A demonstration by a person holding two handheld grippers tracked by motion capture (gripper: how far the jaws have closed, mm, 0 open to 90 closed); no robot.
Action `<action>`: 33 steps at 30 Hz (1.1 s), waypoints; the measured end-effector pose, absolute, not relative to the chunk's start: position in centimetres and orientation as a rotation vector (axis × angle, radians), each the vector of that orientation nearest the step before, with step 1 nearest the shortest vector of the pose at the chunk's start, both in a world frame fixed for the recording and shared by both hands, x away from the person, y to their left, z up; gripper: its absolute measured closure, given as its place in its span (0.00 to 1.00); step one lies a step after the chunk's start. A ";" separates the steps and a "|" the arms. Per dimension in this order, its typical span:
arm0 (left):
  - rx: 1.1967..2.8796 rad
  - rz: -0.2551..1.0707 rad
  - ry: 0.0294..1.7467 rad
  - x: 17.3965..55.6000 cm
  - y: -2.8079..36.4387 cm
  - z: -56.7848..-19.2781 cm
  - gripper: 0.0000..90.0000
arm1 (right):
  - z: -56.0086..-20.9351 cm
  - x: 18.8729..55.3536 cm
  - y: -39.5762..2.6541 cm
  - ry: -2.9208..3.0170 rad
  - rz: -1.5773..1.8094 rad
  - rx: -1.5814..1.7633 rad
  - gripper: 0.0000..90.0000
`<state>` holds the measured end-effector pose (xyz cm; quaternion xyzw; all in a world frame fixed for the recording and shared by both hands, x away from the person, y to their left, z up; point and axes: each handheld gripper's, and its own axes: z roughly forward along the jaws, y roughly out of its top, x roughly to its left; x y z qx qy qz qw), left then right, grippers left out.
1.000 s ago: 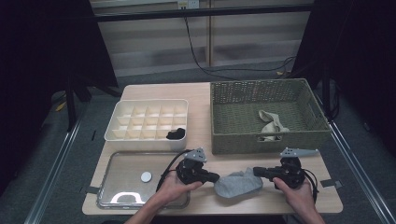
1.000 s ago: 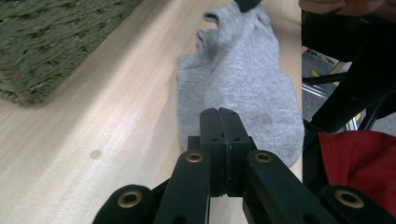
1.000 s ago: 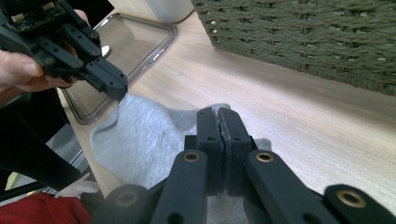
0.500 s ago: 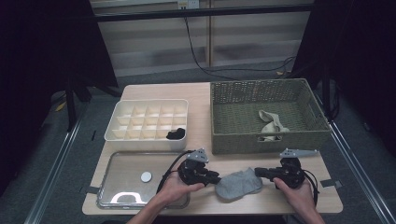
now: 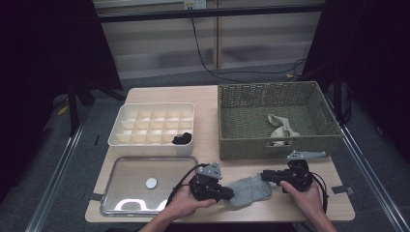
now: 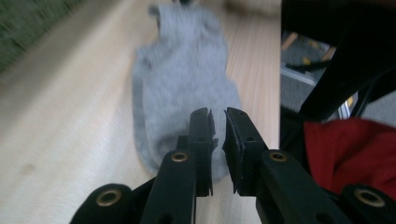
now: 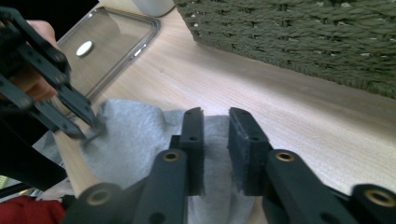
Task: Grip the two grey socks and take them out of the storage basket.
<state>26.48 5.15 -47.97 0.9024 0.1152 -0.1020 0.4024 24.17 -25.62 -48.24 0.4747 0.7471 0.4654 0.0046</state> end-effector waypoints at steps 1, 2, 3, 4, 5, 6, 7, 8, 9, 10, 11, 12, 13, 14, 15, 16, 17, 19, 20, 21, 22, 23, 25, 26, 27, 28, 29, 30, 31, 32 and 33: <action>2.284 -0.256 0.300 26.4 5.0 -48.4 0.89 | -48.4 24.4 -25.6 2.347 1.453 1.485 0.82; 2.299 -0.253 0.304 26.5 4.9 -48.5 0.89 | -48.5 24.5 -25.6 2.351 1.451 1.490 0.81; 2.303 -0.253 0.302 26.5 4.9 -48.7 0.88 | -48.6 24.6 -25.6 2.355 1.448 1.489 0.79; 2.312 -0.235 0.304 26.5 4.8 -48.8 0.87 | -48.7 24.7 -25.5 2.360 1.456 1.499 0.79; 2.351 -0.209 0.287 26.6 4.8 -48.9 0.86 | -48.8 24.8 -25.5 2.373 1.451 1.496 0.78; 2.338 -0.225 0.292 26.6 4.8 -49.1 0.86 | -48.9 24.9 -25.4 2.381 1.448 1.499 0.78; 2.339 -0.226 0.303 26.6 4.8 -49.2 0.86 | -49.0 24.9 -25.4 2.385 1.447 1.500 0.78; 2.325 -0.244 0.290 26.8 4.7 -49.4 0.86 | -49.1 25.0 -25.2 2.392 1.450 1.501 0.77; 2.340 -0.228 0.309 26.8 4.7 -49.3 0.87 | -49.2 25.0 -25.1 2.405 1.443 1.500 0.77; 2.345 -0.231 0.297 26.9 4.8 -49.3 0.87 | -49.2 25.0 -25.0 2.410 1.441 1.498 0.76; 2.340 -0.239 0.296 26.9 4.8 -49.4 0.87 | -49.3 25.1 -24.9 2.416 1.439 1.493 0.76; 2.340 -0.226 0.295 26.8 4.7 -49.4 0.87 | -49.4 25.1 -24.8 2.418 1.437 1.495 0.76; 2.346 -0.219 0.294 26.8 4.7 -49.3 0.87 | -49.4 25.1 -24.8 2.425 1.435 1.495 0.77; 2.349 -0.216 0.294 26.8 4.7 -49.3 0.87 | -49.5 25.2 -24.7 2.428 1.429 1.493 0.78; 2.325 -0.236 0.298 26.8 4.7 -49.5 0.87 | -49.6 25.2 -24.7 2.432 1.422 1.503 0.82; 2.336 -0.239 0.302 26.9 4.8 -49.4 0.87 | -49.6 25.2 -24.7 2.436 1.420 1.503 0.84; 2.319 -0.245 0.296 26.9 4.8 -49.5 0.87 | -49.7 25.2 -24.6 2.442 1.414 1.505 0.90; 2.323 -0.248 0.306 26.8 4.8 -49.5 0.87 | -49.6 25.1 -24.5 2.437 1.414 1.485 0.96; 2.325 -0.248 0.303 26.9 4.8 -49.5 0.87 | -49.5 25.1 -24.5 2.437 1.416 1.479 0.97; 2.335 -0.250 0.299 26.9 4.8 -49.4 0.87 | -49.2 25.0 -24.5 2.418 1.419 1.470 0.98; 2.333 -0.253 0.302 26.9 4.8 -49.4 0.87 | -49.1 24.9 -24.6 2.412 1.425 1.468 0.98; 2.333 -0.253 0.302 26.9 4.8 -49.4 0.87 | -48.8 24.8 -24.7 2.402 1.431 1.460 0.99; 2.335 -0.249 0.302 26.9 4.8 -49.4 0.87 | -48.4 24.5 -24.8 2.375 1.442 1.459 0.99; 2.337 -0.242 0.299 26.9 4.8 -49.4 0.87 | -48.3 24.5 -24.9 2.364 1.447 1.453 0.99; 2.321 -0.239 0.303 26.8 4.8 -49.5 0.87 | -48.1 24.4 -25.0 2.351 1.443 1.447 0.99; 2.326 -0.237 0.303 26.8 4.8 -49.5 0.87 | -48.1 24.3 -25.1 2.342 1.442 1.439 0.99; 2.327 -0.236 0.305 26.8 4.8 -49.5 0.87 | -48.0 24.3 -25.2 2.334 1.439 1.444 0.99; 2.327 -0.235 0.306 26.7 4.8 -49.5 0.87 | -47.9 24.2 -25.3 2.322 1.452 1.447 0.99; 2.342 -0.237 0.302 26.8 4.9 -49.4 0.87 | -47.8 24.2 -25.4 2.312 1.459 1.439 0.99; 2.343 -0.237 0.301 26.8 4.9 -49.4 0.87 | -47.8 24.2 -25.5 2.313 1.456 1.448 0.99; 2.328 -0.237 0.307 26.7 4.8 -49.5 0.87 | -47.9 24.2 -25.5 2.320 1.449 1.447 0.99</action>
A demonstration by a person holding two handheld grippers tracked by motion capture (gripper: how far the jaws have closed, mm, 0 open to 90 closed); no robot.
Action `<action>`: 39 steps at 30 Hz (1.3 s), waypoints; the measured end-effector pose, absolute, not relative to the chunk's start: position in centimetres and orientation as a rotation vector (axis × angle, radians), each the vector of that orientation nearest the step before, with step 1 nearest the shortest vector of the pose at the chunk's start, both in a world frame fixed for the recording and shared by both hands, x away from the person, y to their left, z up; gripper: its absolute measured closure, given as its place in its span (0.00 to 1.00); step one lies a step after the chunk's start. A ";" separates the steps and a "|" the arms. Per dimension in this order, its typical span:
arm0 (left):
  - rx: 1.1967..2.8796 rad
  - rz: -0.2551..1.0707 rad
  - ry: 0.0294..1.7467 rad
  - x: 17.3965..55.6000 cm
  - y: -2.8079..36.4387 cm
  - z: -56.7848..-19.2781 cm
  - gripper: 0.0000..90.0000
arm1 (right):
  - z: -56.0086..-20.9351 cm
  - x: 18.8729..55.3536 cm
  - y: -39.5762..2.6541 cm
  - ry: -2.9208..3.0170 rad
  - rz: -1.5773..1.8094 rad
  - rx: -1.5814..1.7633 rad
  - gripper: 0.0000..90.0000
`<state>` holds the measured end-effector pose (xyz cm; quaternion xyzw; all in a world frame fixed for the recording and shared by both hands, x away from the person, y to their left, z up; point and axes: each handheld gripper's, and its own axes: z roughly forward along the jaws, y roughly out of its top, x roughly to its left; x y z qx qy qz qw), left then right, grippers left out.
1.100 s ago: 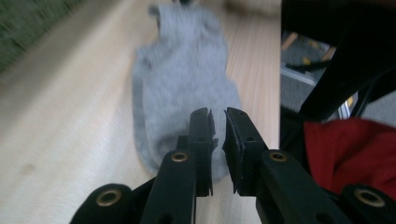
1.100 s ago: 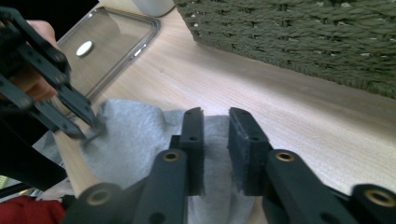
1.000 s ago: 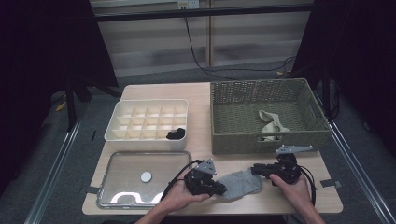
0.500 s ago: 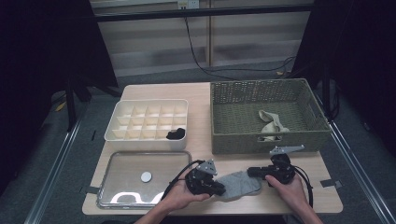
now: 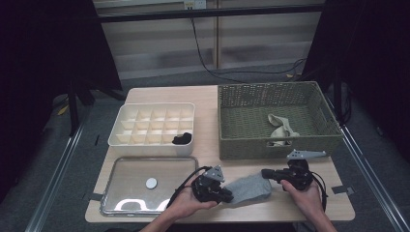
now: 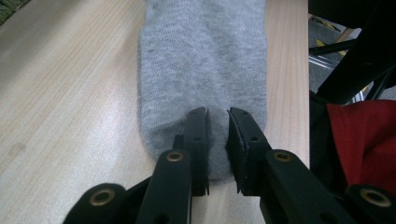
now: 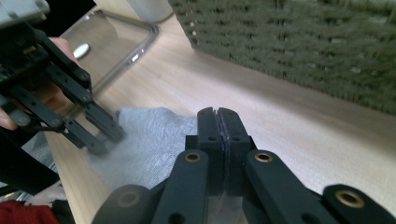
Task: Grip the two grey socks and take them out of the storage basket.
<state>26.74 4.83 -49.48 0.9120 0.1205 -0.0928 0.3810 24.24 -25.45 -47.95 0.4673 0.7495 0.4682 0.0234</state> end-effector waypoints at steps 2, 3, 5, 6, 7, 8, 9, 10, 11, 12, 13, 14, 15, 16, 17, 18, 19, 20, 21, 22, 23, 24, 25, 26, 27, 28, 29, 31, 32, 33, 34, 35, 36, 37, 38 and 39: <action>2.323 -0.235 0.309 26.7 4.8 -49.5 0.87 | -48.3 24.2 -25.3 2.343 1.423 1.461 0.99; 2.340 -0.237 0.306 26.8 4.9 -49.4 0.87 | -48.5 24.2 -25.3 2.354 1.409 1.458 0.99; 2.323 -0.239 0.313 26.7 4.8 -49.5 0.86 | -48.7 24.1 -25.2 2.378 1.395 1.470 0.97; 2.327 -0.247 0.320 26.8 4.9 -49.5 0.86 | -48.8 24.0 -25.3 2.382 1.393 1.472 0.96; 2.340 -0.253 0.317 26.8 4.9 -49.4 0.85 | -48.8 24.0 -25.4 2.381 1.392 1.475 0.94; 2.341 -0.253 0.312 26.8 4.9 -49.4 0.85 | -48.8 23.9 -25.5 2.384 1.386 1.472 0.91; 2.333 -0.253 0.320 26.8 4.9 -49.4 0.85 | -48.8 23.9 -25.5 2.376 1.382 1.484 0.89; 2.328 -0.255 0.317 26.8 4.9 -49.4 0.84 | -48.8 23.8 -25.7 2.375 1.382 1.486 0.89; 2.320 -0.254 0.320 26.7 4.9 -49.5 0.84 | -48.8 23.7 -25.8 2.372 1.381 1.489 0.88; 2.326 -0.255 0.319 26.8 4.9 -49.4 0.83 | -48.8 23.5 -25.9 2.365 1.384 1.502 0.86; 2.319 -0.257 0.321 26.7 4.9 -49.5 0.83 | -48.8 23.4 -26.1 2.360 1.381 1.509 0.86; 2.320 -0.258 0.321 26.7 4.9 -49.5 0.83 | -48.8 23.2 -26.3 2.361 1.382 1.510 0.86; 2.334 -0.258 0.317 26.8 4.9 -49.4 0.83 | -48.8 23.1 -26.4 2.355 1.385 1.513 0.85; 2.333 -0.258 0.318 26.8 4.9 -49.4 0.83 | -48.8 22.9 -26.4 2.352 1.388 1.522 0.85; 2.327 -0.260 0.319 26.8 4.9 -49.4 0.82 | -48.7 22.7 -26.5 2.351 1.391 1.526 0.85; 2.317 -0.259 0.322 26.7 4.9 -49.5 0.82 | -48.7 22.5 -26.5 2.347 1.392 1.530 0.83; 2.318 -0.258 0.323 26.7 4.9 -49.5 0.82 | -48.7 22.4 -26.4 2.345 1.390 1.532 0.81; 2.311 -0.261 0.322 26.7 4.9 -49.5 0.82 | -48.6 22.2 -26.4 2.342 1.391 1.533 0.80; 2.316 -0.259 0.322 26.7 4.9 -49.5 0.82 | -48.6 22.2 -26.3 2.343 1.386 1.529 0.79; 2.313 -0.263 0.322 26.7 4.9 -49.5 0.82 | -48.6 22.1 -26.3 2.343 1.384 1.529 0.77; 2.313 -0.263 0.322 26.8 4.9 -49.5 0.82 | -48.5 22.0 -26.2 2.340 1.382 1.533 0.75; 2.319 -0.265 0.321 26.8 4.9 -49.5 0.82 | -48.5 21.9 -26.2 2.339 1.386 1.531 0.74; 2.316 -0.264 0.319 26.8 4.9 -49.5 0.82 | -48.4 21.9 -26.2 2.331 1.392 1.533 0.74; 2.317 -0.263 0.316 26.8 5.0 -49.5 0.82 | -48.4 21.8 -26.2 2.327 1.399 1.536 0.73; 2.315 -0.266 0.316 26.8 5.0 -49.5 0.82 | -48.4 21.8 -26.1 2.328 1.406 1.537 0.71; 2.315 -0.267 0.314 26.8 5.0 -49.5 0.82 | -48.5 21.8 -26.0 2.331 1.405 1.543 0.70; 2.315 -0.268 0.314 26.8 5.0 -49.6 0.82 | -48.6 21.9 -25.8 2.343 1.391 1.541 0.68; 2.316 -0.266 0.313 26.8 5.0 -49.5 0.82 | -48.9 21.9 -25.5 2.355 1.354 1.552 0.68; 2.311 -0.266 0.321 26.8 4.9 -49.6 0.82 | -49.0 21.9 -25.4 2.364 1.330 1.555 0.68; 2.323 -0.263 0.317 26.8 5.0 -49.5 0.82 | -49.1 21.9 -25.4 2.372 1.315 1.554 0.68; 2.322 -0.262 0.316 26.8 5.0 -49.5 0.82 | -49.3 21.9 -25.4 2.372 1.301 1.561 0.68; 2.311 -0.265 0.319 26.8 4.9 -49.6 0.82 | -49.4 22.0 -25.5 2.370 1.296 1.567 0.69; 2.310 -0.267 0.320 26.8 4.9 -49.6 0.82 | -49.6 22.0 -25.5 2.366 1.295 1.571 0.70; 2.317 -0.266 0.309 26.9 5.0 -49.5 0.82 | -49.6 22.0 -25.5 2.369 1.289 1.575 0.70; 2.315 -0.269 0.311 26.9 5.0 -49.6 0.82 | -49.8 22.0 -25.5 2.372 1.277 1.579 0.71; 2.315 -0.269 0.311 26.9 5.0 -49.6 0.82 | -50.0 22.0 -25.5 2.380 1.254 1.580 0.72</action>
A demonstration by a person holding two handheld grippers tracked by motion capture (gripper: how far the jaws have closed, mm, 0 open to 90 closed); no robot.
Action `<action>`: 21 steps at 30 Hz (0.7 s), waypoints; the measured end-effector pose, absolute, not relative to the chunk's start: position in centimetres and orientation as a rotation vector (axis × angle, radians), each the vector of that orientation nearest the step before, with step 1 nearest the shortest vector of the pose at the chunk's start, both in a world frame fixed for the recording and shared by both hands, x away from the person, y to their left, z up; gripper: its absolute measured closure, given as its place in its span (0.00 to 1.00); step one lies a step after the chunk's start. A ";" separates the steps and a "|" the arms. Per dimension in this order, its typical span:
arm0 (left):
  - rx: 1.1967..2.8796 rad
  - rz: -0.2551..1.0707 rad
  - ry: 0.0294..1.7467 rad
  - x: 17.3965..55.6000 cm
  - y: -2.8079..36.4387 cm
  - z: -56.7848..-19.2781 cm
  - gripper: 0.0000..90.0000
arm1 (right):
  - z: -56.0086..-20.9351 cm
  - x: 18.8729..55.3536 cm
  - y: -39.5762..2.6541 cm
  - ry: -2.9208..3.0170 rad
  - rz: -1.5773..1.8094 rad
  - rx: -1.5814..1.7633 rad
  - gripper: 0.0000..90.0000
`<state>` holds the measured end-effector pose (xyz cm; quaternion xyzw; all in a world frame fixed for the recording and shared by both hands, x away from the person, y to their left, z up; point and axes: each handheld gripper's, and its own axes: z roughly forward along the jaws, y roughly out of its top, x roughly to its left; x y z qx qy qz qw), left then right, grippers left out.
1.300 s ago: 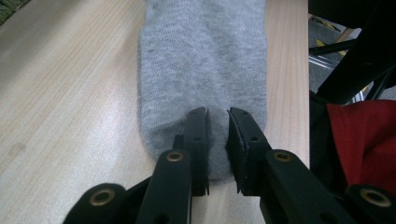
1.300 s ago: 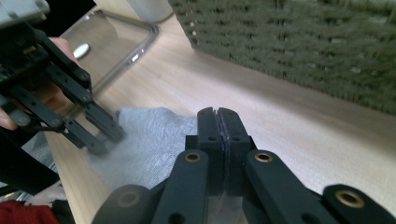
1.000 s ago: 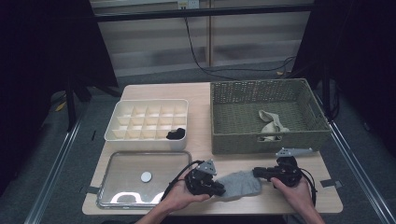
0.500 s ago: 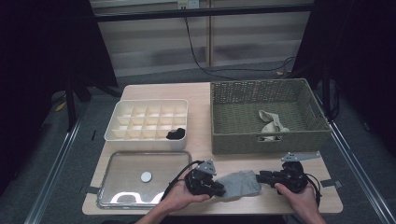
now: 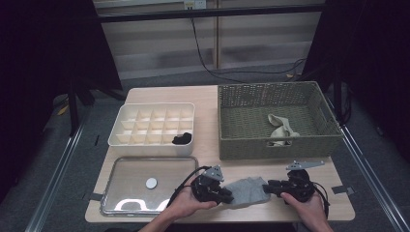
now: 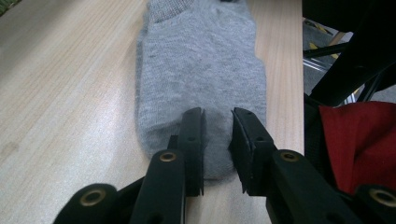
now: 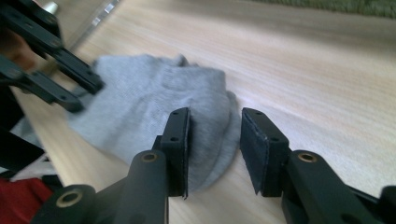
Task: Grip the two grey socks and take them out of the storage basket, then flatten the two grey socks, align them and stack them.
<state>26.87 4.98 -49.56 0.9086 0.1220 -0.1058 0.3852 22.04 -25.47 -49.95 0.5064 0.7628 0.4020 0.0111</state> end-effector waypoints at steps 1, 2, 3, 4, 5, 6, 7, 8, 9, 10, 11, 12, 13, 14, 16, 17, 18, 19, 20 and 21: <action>2.318 -0.270 0.308 26.9 5.0 -49.6 0.82 | -50.0 22.0 -25.5 2.383 1.259 1.578 0.73; 2.312 -0.268 0.312 26.9 5.0 -49.6 0.82 | -50.1 22.1 -25.4 2.381 1.261 1.574 0.73; 2.310 -0.268 0.315 26.8 5.0 -49.6 0.82 | -50.0 22.0 -25.4 2.380 1.256 1.575 0.75; 2.310 -0.272 0.313 26.9 5.1 -49.6 0.82 | -50.0 22.0 -25.3 2.378 1.252 1.575 0.76; 2.311 -0.275 0.316 26.9 5.1 -49.6 0.82 | -50.1 22.0 -25.3 2.386 1.251 1.553 0.79; 2.310 -0.274 0.317 26.8 5.1 -49.6 0.82 | -50.1 21.9 -25.2 2.389 1.245 1.551 0.82; 2.310 -0.271 0.317 26.8 5.1 -49.6 0.82 | -50.1 21.9 -25.2 2.393 1.243 1.544 0.84; 2.303 -0.275 0.327 26.8 5.1 -49.6 0.82 | -50.1 22.0 -25.1 2.393 1.239 1.545 0.86; 2.308 -0.274 0.322 26.8 5.1 -49.6 0.82 | -50.1 22.0 -25.1 2.392 1.237 1.547 0.88; 2.307 -0.272 0.316 26.8 5.1 -49.6 0.82 | -50.2 22.0 -25.1 2.396 1.240 1.544 0.90; 2.310 -0.272 0.319 26.8 5.1 -49.6 0.82 | -50.2 22.0 -25.1 2.397 1.238 1.533 0.91; 2.320 -0.270 0.323 26.8 5.1 -49.5 0.82 | -50.2 22.0 -25.1 2.399 1.241 1.547 0.92; 2.306 -0.275 0.334 26.7 5.1 -49.6 0.82 | -50.2 22.1 -25.1 2.400 1.245 1.551 0.93; 2.306 -0.281 0.345 26.7 5.1 -49.6 0.82 | -50.2 22.1 -25.1 2.403 1.246 1.547 0.94; 2.310 -0.276 0.356 26.6 5.1 -49.5 0.82 | -50.1 22.2 -25.1 2.413 1.242 1.537 0.95; 2.306 -0.283 0.357 26.5 5.1 -49.6 0.82 | -50.1 22.2 -25.1 2.408 1.260 1.553 0.95; 2.324 -0.279 0.344 26.5 5.1 -49.5 0.82 | -50.1 22.3 -25.1 2.413 1.264 1.553 0.96; 2.340 -0.267 0.347 26.5 5.1 -49.4 0.82 | -50.1 22.4 -25.1 2.412 1.268 1.551 0.96; 2.326 -0.274 0.356 26.4 5.1 -49.4 0.82 | -50.1 22.5 -25.1 2.403 1.284 1.563 0.96; 2.326 -0.276 0.353 26.4 5.1 -49.4 0.82 | -50.0 22.5 -25.1 2.401 1.294 1.563 0.96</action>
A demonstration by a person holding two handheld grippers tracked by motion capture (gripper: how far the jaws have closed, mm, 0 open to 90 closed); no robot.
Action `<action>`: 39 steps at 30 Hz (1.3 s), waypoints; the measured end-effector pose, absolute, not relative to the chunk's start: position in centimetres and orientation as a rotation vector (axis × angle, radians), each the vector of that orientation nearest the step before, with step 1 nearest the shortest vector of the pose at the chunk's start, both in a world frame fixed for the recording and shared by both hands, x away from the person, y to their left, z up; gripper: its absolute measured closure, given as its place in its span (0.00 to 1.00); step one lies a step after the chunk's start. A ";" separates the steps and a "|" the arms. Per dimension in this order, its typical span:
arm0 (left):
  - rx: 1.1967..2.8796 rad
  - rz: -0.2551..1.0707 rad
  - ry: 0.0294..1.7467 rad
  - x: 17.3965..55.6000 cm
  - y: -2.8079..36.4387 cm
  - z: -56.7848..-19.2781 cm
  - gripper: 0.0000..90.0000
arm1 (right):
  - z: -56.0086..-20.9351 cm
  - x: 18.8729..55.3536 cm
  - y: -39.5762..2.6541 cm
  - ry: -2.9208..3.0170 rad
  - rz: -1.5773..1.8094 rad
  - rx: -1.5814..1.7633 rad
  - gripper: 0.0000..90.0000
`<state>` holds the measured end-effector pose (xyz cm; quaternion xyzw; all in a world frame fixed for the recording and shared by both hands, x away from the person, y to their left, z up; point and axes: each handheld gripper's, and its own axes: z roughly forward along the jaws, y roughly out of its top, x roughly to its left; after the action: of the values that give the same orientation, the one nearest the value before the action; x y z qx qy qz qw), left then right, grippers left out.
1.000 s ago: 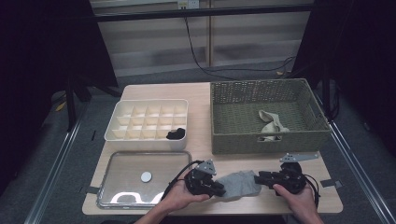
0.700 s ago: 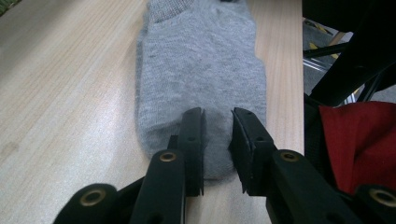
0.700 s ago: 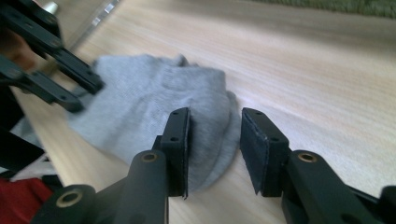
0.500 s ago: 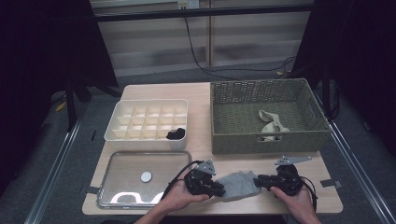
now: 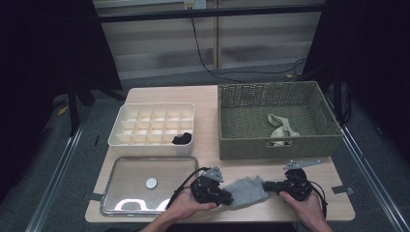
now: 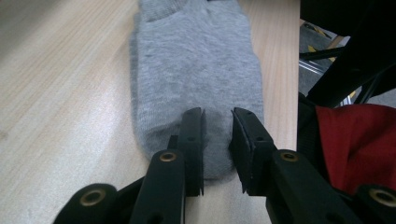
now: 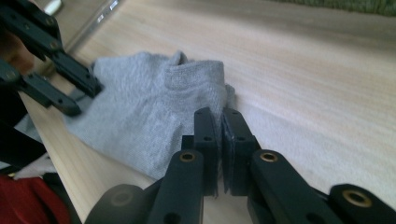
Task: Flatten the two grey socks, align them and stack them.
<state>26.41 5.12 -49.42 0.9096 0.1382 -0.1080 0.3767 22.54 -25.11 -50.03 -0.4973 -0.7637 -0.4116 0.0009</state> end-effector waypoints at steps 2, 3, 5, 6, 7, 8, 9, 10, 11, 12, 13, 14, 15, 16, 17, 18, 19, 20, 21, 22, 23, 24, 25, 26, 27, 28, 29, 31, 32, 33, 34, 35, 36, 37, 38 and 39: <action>2.300 -0.296 0.333 26.5 5.2 -49.6 0.82 | -49.9 22.8 -25.1 -2.372 -1.321 -1.560 0.96; 2.295 -0.300 0.345 26.4 5.2 -49.6 0.82 | -49.9 22.9 -25.1 -2.362 -1.329 -1.560 0.96; 2.316 -0.289 0.331 26.4 5.2 -49.5 0.82 | -49.9 23.1 -25.1 -2.361 -1.337 -1.556 0.96; 2.324 -0.284 0.328 26.4 5.3 -49.4 0.82 | -49.8 23.2 -25.1 -2.355 -1.344 -1.555 0.96; 2.304 -0.278 0.333 26.2 5.2 -49.5 0.82 | -49.8 23.2 -25.1 -2.353 -1.348 -1.552 0.96; 2.331 -0.255 0.317 26.2 5.2 -49.3 0.82 | -49.7 23.2 -25.1 -2.354 -1.352 -1.553 0.96; 2.292 -0.271 0.325 26.1 5.1 -49.5 0.82 | -49.7 23.2 -25.1 -2.347 -1.367 -1.554 0.96; 2.300 -0.262 0.311 26.2 5.1 -49.5 0.81 | -49.6 23.2 -25.1 -2.350 -1.371 -1.548 0.96; 2.308 -0.256 0.314 26.2 5.1 -49.3 0.81 | -49.6 23.1 -25.1 -2.348 -1.376 -1.550 0.96; 2.297 -0.255 0.318 26.3 5.0 -49.3 0.81 | -49.5 23.1 -25.2 -2.353 -1.379 -1.542 0.96; 2.300 -0.260 0.328 26.3 4.9 -49.2 0.81 | -49.5 23.1 -25.2 -2.349 -1.384 -1.543 0.96; 2.282 -0.278 0.331 26.5 4.8 -49.1 0.82 | -49.4 23.1 -25.3 -2.349 -1.388 -1.539 0.96; 2.270 -0.277 0.331 26.5 4.6 -49.0 0.82 | -49.4 23.1 -25.3 -2.359 -1.392 -1.529 0.96; 2.281 -0.269 0.325 26.6 4.5 -48.8 0.82 | -49.3 23.1 -25.3 -2.359 -1.389 -1.530 0.96; 2.261 -0.265 0.327 26.8 4.3 -48.5 0.82 | -49.3 23.1 -25.3 -2.360 -1.395 -1.529 0.96; 2.251 -0.259 0.331 26.9 4.1 -48.3 0.83 | -49.2 23.1 -25.3 -2.363 -1.401 -1.518 0.96; 2.241 -0.254 0.327 27.1 3.9 -48.1 0.83 | -49.1 23.1 -25.3 -2.356 -1.399 -1.525 0.96; 2.225 -0.253 0.334 27.2 3.8 -48.0 0.84 | -49.1 23.1 -25.3 -2.354 -1.403 -1.526 0.96; 2.220 -0.247 0.337 27.4 3.6 -48.0 0.85 | -49.1 23.1 -25.3 -2.353 -1.403 -1.524 0.96; 2.227 -0.240 0.331 27.6 3.4 -47.9 0.85 | -49.1 23.1 -25.3 -2.355 -1.406 -1.521 0.96; 2.212 -0.243 0.343 27.7 3.2 -48.0 0.85 | -49.1 23.1 -25.3 -2.356 -1.409 -1.521 0.96; 2.207 -0.240 0.346 27.9 3.0 -48.0 0.85 | -49.1 23.1 -25.3 -2.357 -1.412 -1.518 0.96; 2.212 -0.238 0.344 28.0 2.8 -48.0 0.85 | -49.0 23.1 -25.2 -2.355 -1.407 -1.521 0.96; 2.210 -0.243 0.346 28.1 2.7 -48.1 0.85 | -49.0 23.1 -25.2 -2.359 -1.404 -1.516 0.96; 2.214 -0.241 0.347 28.2 2.4 -48.1 0.85 | -49.0 23.2 -25.2 -2.365 -1.407 -1.508 0.96; 2.211 -0.247 0.346 28.2 2.2 -48.2 0.86 | -49.0 23.2 -25.2 -2.364 -1.406 -1.507 0.96; 2.208 -0.248 0.334 28.3 2.0 -48.4 0.87 | -49.0 23.2 -25.1 -2.364 -1.407 -1.506 0.96; 2.226 -0.248 0.323 28.3 1.6 -48.7 0.89 | -48.9 23.2 -25.1 -2.362 -1.406 -1.505 0.96; 2.236 -0.247 0.329 28.3 1.5 -48.8 0.90 | -48.9 23.2 -25.1 -2.364 -1.408 -1.501 0.96; 2.231 -0.252 0.329 28.3 1.4 -48.9 0.90 | -48.9 23.3 -25.0 -2.364 -1.410 -1.499 0.96; 2.242 -0.243 0.330 28.3 1.3 -49.0 0.90 | -48.9 23.3 -25.0 -2.366 -1.410 -1.496 0.96; 2.248 -0.244 0.335 28.3 1.1 -49.1 0.90 | -48.9 23.2 -25.0 -2.361 -1.413 -1.500 0.96; 2.256 -0.243 0.337 28.3 0.9 -49.3 0.90 | -48.8 23.2 -24.9 -2.358 -1.413 -1.500 0.96; 2.266 -0.243 0.334 28.4 0.8 -49.6 0.90 | -48.8 23.2 -25.0 -2.367 -1.418 -1.486 0.96; 2.277 -0.236 0.339 28.4 0.7 -49.7 0.90 | -48.6 23.2 -24.9 -2.369 -1.425 -1.481 0.96; 2.281 -0.232 0.339 28.4 0.6 -49.9 0.90 | -48.5 23.1 -24.9 -2.362 -1.436 -1.479 0.96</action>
<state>28.38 0.61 -49.88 0.9018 0.1338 -0.0918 0.4005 23.12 -24.93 -48.51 -0.4717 -0.7535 -0.4579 0.0032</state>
